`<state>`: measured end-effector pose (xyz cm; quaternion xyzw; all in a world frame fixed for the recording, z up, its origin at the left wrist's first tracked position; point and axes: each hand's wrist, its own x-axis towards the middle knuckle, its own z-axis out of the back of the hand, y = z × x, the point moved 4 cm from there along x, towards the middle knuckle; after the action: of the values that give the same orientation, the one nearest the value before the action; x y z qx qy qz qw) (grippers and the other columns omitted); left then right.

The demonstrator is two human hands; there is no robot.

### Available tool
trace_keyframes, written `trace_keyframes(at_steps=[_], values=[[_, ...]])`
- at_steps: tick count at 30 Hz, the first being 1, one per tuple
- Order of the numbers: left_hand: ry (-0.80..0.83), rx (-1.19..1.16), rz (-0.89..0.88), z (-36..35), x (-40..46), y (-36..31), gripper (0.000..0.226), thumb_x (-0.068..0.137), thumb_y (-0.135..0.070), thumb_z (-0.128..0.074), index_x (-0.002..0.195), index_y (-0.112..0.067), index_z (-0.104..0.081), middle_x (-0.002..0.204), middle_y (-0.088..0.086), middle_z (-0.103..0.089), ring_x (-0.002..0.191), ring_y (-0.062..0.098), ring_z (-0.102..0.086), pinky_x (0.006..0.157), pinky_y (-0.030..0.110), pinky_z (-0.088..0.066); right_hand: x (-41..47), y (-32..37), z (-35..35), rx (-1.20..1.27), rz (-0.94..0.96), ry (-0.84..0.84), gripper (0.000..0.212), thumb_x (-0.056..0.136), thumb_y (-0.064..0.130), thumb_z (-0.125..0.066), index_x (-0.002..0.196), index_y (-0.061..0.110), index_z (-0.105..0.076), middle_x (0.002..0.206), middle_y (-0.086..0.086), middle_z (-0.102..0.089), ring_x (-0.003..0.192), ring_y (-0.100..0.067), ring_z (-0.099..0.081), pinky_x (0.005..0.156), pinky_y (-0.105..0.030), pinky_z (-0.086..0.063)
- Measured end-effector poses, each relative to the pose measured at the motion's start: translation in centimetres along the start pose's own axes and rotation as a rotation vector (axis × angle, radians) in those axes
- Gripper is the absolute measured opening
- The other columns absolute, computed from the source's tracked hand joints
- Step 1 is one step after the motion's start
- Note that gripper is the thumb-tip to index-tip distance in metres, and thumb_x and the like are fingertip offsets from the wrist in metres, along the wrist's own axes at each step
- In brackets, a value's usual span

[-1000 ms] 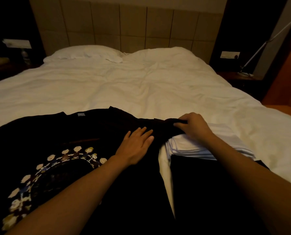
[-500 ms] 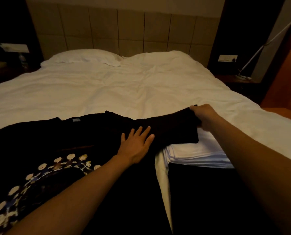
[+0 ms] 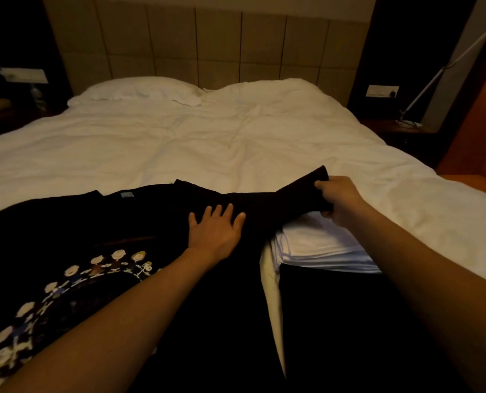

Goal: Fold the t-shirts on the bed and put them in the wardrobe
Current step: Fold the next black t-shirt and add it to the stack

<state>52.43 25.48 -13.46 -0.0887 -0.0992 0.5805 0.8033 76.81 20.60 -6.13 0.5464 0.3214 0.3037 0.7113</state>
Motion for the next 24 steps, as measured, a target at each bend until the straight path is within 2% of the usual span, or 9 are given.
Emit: trace_keyframes(at_steps=[2, 4, 8, 12, 14, 16, 19, 22, 24], values=[[0.064, 0.033, 0.017, -0.7, -0.2, 0.5, 0.067, 0.098, -0.063, -0.007, 0.157, -0.032, -0.012, 0.164, 0.003, -0.012, 0.151, 0.028, -0.004, 0.119, 0.058, 0.001, 0.6, -1.5, 0.5, -0.014, -0.076, -0.023, 0.011, 0.096, 0.008, -0.056, 0.104, 0.001, -0.059, 0.094, -0.019, -0.059, 0.085, -0.033, -0.06, 0.066, -0.04, -0.058], [0.093, 0.071, 0.006, -1.5, -0.4, 0.7, 0.067, 0.097, -0.066, -0.006, 0.156, -0.035, -0.008, 0.165, 0.004, -0.007, 0.151, 0.031, 0.001, 0.118, 0.059, 0.004, 0.5, -2.6, 0.7, -0.026, -0.118, -0.042, 0.014, 0.095, 0.007, -0.057, 0.106, -0.001, -0.06, 0.11, -0.022, -0.061, 0.102, -0.039, -0.061, 0.084, -0.046, -0.054], [0.115, 0.121, -0.008, -1.9, -0.4, 0.7, 0.066, 0.096, -0.068, -0.008, 0.156, -0.04, -0.008, 0.165, 0.005, -0.003, 0.151, 0.034, 0.005, 0.117, 0.06, 0.006, 0.1, -2.4, 0.0, -0.028, 0.004, -0.044, 0.03, 0.095, 0.009, -0.055, 0.122, -0.002, -0.06, 0.115, -0.021, -0.064, 0.101, -0.035, -0.063, 0.09, -0.045, -0.053], [0.219, 0.065, 0.024, -1.0, -0.2, 0.7, 0.06, 0.098, -0.064, -0.013, 0.154, -0.041, -0.013, 0.165, 0.003, -0.002, 0.151, 0.03, 0.006, 0.116, 0.058, 0.008, -2.7, 0.9, -1.6, -0.062, 0.187, -0.026, 0.014, 0.098, 0.008, -0.05, 0.093, 0.002, -0.061, 0.09, -0.017, -0.062, 0.085, -0.031, -0.061, 0.073, -0.034, -0.045], [0.226, -0.197, 0.015, 0.7, -0.4, 0.3, 0.052, 0.104, -0.05, -0.018, 0.153, -0.033, -0.026, 0.163, 0.007, -0.017, 0.15, 0.029, -0.01, 0.12, 0.052, -0.003, -4.4, 2.8, -2.8, -0.029, 0.273, -0.001, 0.016, 0.099, 0.01, -0.049, 0.09, 0.003, -0.061, 0.084, -0.016, -0.061, 0.076, -0.029, -0.061, 0.067, -0.031, -0.046], [0.187, -0.82, 0.075, 2.8, -1.2, 0.3, 0.052, 0.107, -0.042, -0.02, 0.147, -0.017, -0.042, 0.153, 0.008, -0.04, 0.141, 0.023, -0.035, 0.112, 0.033, -0.023, -6.2, 4.9, -4.4, -0.014, 0.345, 0.042, 0.02, 0.099, 0.012, -0.049, 0.087, 0.002, -0.062, 0.078, -0.012, -0.061, 0.068, -0.024, -0.059, 0.06, -0.028, -0.044], [0.194, -1.586, 0.173, 5.0, -2.6, 1.5, 0.069, 0.103, -0.055, -0.016, 0.145, -0.008, -0.043, 0.147, 0.004, -0.048, 0.135, 0.019, -0.043, 0.106, 0.032, -0.031, -9.4, 7.4, -8.7, -0.03, 0.408, 0.18, 0.027, 0.098, 0.015, -0.049, 0.076, 0.004, -0.061, 0.072, -0.012, -0.058, 0.063, -0.023, -0.054, 0.06, -0.03, -0.038], [0.184, -1.948, 0.197, 5.8, -4.0, 4.2, 0.083, 0.095, -0.071, -0.019, 0.145, -0.01, -0.044, 0.143, 0.012, -0.053, 0.132, 0.029, -0.049, 0.111, 0.042, -0.034, -13.0, 8.0, -13.8, -0.073, 0.431, 0.369, 0.034, 0.1, 0.022, -0.048, 0.067, 0.015, -0.056, 0.062, -0.004, -0.054, 0.053, -0.017, -0.047, 0.051, -0.026, -0.033], [0.155, -2.05, 0.18, 6.2, -5.4, 6.1, 0.087, 0.091, -0.075, -0.023, 0.135, -0.008, -0.055, 0.129, 0.015, -0.062, 0.122, 0.033, -0.056, 0.105, 0.044, -0.038, -14.8, 7.2, -16.5, -0.115, 0.378, 0.504, 0.032, 0.102, 0.033, -0.045, 0.082, 0.016, -0.063, 0.057, 0.0, -0.055, 0.046, -0.014, -0.047, 0.045, -0.02, -0.035]])
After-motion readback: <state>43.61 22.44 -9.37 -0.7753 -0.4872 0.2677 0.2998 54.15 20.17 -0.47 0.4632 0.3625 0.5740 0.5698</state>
